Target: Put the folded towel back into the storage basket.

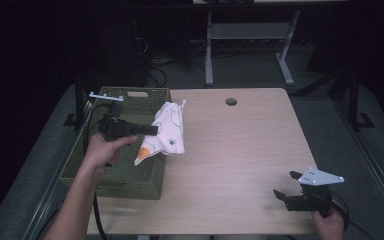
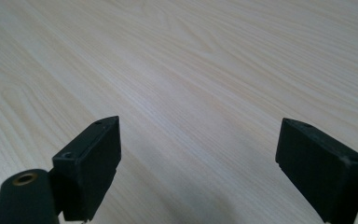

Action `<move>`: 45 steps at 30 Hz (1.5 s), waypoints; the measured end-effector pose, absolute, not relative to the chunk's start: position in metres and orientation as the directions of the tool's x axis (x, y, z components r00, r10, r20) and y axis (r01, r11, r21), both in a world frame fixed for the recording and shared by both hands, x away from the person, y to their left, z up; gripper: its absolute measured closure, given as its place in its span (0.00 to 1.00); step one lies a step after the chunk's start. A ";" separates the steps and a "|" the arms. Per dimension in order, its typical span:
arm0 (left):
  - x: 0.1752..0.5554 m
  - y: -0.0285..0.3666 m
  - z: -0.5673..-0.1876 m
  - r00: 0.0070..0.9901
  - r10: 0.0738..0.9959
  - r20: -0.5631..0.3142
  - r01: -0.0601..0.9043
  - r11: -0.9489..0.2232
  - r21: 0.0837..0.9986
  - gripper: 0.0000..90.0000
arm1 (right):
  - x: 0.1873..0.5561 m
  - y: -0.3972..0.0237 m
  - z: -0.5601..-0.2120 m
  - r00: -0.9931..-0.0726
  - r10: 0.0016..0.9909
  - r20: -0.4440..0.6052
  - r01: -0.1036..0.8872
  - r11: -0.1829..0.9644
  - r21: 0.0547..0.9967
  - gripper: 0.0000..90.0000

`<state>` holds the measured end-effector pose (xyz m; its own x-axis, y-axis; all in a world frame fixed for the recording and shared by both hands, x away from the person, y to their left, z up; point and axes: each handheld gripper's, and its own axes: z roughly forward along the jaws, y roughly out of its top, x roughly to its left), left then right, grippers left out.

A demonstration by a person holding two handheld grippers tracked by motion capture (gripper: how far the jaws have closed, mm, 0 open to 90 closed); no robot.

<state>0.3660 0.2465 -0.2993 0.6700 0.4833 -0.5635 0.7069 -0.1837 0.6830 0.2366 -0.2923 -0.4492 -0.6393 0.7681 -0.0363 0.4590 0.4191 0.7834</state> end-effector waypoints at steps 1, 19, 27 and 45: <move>0.366 0.247 -0.299 0.670 0.483 -0.564 0.707 -0.184 0.683 0.92 | 0.236 -0.291 -0.449 -0.640 0.767 -0.036 0.462 0.421 0.781 0.15; 0.357 0.304 -0.301 0.641 0.557 -0.528 0.713 -0.177 0.679 0.92 | 0.232 -0.289 -0.448 -0.636 0.770 -0.036 0.466 0.422 0.778 0.15; 0.360 0.316 -0.310 0.620 0.595 -0.511 0.726 -0.189 0.662 0.91 | 0.231 -0.285 -0.448 -0.643 0.765 -0.042 0.464 0.432 0.773 0.15; 0.371 0.321 -0.340 0.597 0.676 -0.433 0.760 -0.303 0.575 0.91 | 0.230 -0.285 -0.446 -0.650 0.758 -0.051 0.454 0.442 0.774 0.15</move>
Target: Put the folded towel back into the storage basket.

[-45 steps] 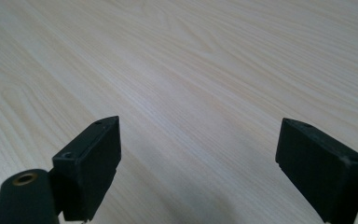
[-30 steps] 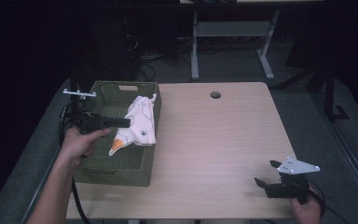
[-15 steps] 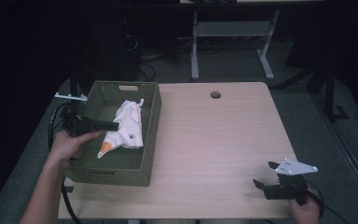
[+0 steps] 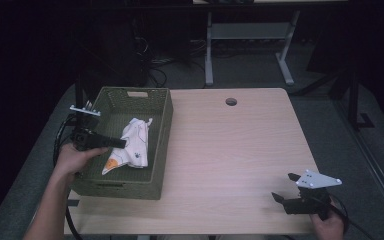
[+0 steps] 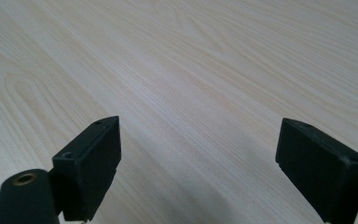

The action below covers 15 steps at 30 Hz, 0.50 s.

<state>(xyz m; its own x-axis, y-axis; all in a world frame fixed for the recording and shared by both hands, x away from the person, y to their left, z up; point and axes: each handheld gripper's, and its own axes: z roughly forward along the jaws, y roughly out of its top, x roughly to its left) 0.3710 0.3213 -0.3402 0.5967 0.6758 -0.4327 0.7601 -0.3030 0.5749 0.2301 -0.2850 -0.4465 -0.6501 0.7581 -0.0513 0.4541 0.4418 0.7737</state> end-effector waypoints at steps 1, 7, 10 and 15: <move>0.371 0.321 -0.340 0.597 0.676 -0.433 0.760 -0.303 0.575 0.91 | 0.230 -0.285 -0.446 -0.650 0.758 -0.051 0.454 0.442 0.774 0.15; 0.388 0.317 -0.345 0.640 0.688 -0.342 0.726 -0.395 0.563 0.80 | 0.234 -0.286 -0.451 -0.649 0.760 -0.033 0.469 0.434 0.770 0.15; 0.401 0.319 -0.343 0.577 0.784 -0.229 0.751 -0.399 0.526 0.63 | 0.238 -0.284 -0.454 -0.660 0.750 -0.028 0.478 0.449 0.755 0.15; 0.400 0.312 -0.349 0.580 0.783 -0.225 0.752 -0.409 0.517 0.63 | 0.237 -0.281 -0.455 -0.668 0.744 -0.035 0.476 0.462 0.748 0.15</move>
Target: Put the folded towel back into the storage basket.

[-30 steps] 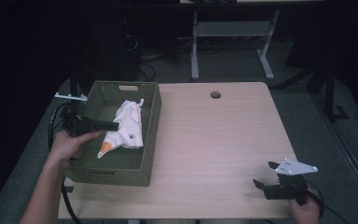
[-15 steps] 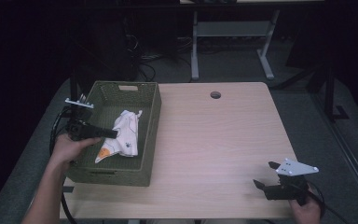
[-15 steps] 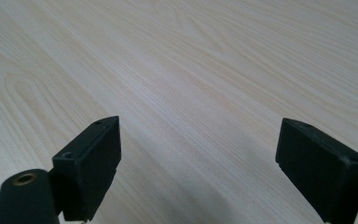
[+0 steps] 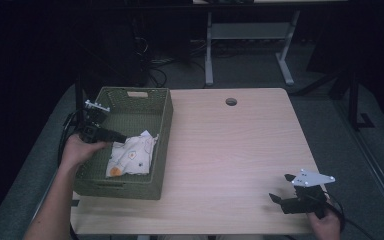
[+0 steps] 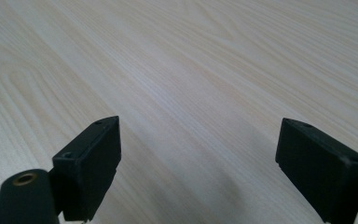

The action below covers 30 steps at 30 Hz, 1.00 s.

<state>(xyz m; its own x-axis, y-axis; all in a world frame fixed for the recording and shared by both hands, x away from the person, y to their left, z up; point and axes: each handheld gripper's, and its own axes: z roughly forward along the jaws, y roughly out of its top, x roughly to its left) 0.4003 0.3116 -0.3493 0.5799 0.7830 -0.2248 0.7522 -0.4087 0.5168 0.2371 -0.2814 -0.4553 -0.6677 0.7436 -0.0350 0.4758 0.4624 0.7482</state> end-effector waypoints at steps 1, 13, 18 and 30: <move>0.400 0.309 -0.351 0.579 0.785 -0.220 0.754 -0.413 0.511 0.63 | 0.237 -0.281 -0.456 -0.670 0.741 -0.035 0.475 0.465 0.747 0.15; 0.412 0.289 -0.391 0.529 0.834 -0.156 0.829 -0.469 0.303 0.72 | 0.237 -0.284 -0.452 -0.669 0.742 -0.037 0.466 0.458 0.757 0.15; 0.420 0.283 -0.406 0.527 0.841 -0.123 0.836 -0.487 0.252 0.86 | 0.238 -0.285 -0.453 -0.671 0.740 -0.039 0.463 0.460 0.757 0.15; 0.428 0.283 -0.414 0.538 0.843 0.017 0.823 -0.530 0.205 0.94 | 0.239 -0.283 -0.454 -0.676 0.736 -0.039 0.466 0.468 0.751 0.15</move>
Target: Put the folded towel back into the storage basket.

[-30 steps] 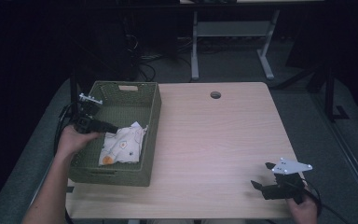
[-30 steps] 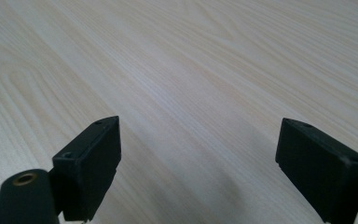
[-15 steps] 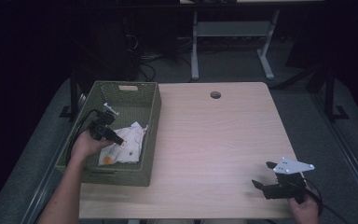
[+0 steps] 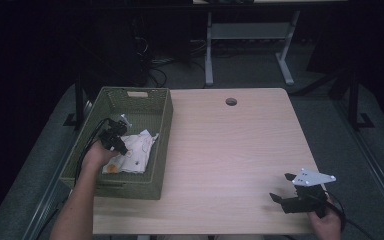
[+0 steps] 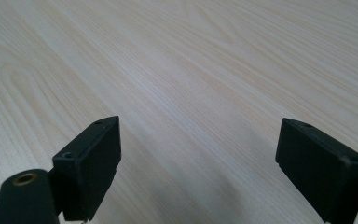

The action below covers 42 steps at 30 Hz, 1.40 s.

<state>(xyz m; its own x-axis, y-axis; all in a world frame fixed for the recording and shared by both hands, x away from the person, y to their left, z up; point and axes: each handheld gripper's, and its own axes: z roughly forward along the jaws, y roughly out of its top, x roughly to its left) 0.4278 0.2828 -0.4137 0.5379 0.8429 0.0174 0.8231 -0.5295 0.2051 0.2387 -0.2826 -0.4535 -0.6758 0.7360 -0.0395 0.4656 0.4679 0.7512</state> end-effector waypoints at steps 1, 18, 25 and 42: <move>0.427 0.283 -0.411 0.534 0.845 0.009 0.823 -0.523 0.220 0.89 | 0.238 -0.282 -0.454 -0.677 0.735 -0.040 0.465 0.469 0.751 0.15; 0.427 0.274 -0.421 0.525 0.851 0.013 0.829 -0.515 0.216 0.92 | 0.237 -0.278 -0.451 -0.678 0.733 -0.045 0.457 0.469 0.756 0.15; 0.409 0.271 -0.401 0.538 0.843 -0.020 0.808 -0.509 0.297 0.82 | 0.233 -0.280 -0.448 -0.669 0.742 -0.045 0.456 0.457 0.764 0.15; 0.384 0.286 -0.368 0.510 0.839 -0.190 0.783 -0.361 0.507 0.65 | 0.236 -0.283 -0.449 -0.662 0.748 -0.038 0.462 0.448 0.765 0.15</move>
<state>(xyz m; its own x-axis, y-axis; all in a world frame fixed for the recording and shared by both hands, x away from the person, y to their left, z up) 0.3843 0.2864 -0.3682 0.5101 0.8388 -0.1901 0.7825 -0.3609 0.5074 0.2358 -0.2825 -0.4493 -0.6620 0.7485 -0.0381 0.4624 0.4480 0.7651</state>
